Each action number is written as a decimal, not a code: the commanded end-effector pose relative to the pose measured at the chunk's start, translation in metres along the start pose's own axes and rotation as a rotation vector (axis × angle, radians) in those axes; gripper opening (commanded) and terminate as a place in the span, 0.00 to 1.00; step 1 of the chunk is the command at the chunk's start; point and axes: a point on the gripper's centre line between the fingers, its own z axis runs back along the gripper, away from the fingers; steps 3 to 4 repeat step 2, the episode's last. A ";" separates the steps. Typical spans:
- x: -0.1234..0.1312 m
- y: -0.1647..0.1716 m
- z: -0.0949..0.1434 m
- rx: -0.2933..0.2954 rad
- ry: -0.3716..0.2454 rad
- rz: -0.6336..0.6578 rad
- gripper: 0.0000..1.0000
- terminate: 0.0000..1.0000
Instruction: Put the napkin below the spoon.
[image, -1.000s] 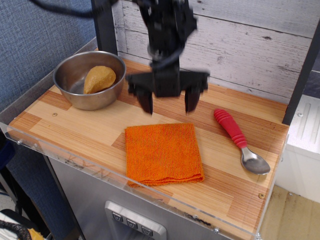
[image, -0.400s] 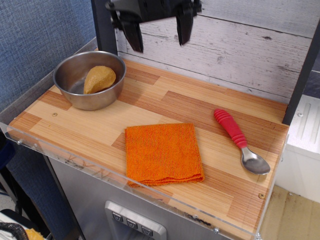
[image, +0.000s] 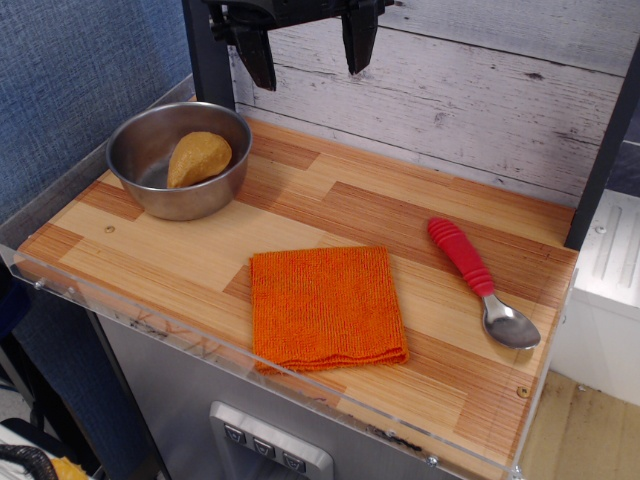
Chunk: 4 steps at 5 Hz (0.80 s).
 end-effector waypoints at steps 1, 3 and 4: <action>-0.004 0.000 0.019 0.031 0.048 -0.005 1.00 0.00; -0.004 0.000 0.019 0.031 0.048 -0.005 1.00 1.00; -0.004 0.000 0.019 0.031 0.048 -0.005 1.00 1.00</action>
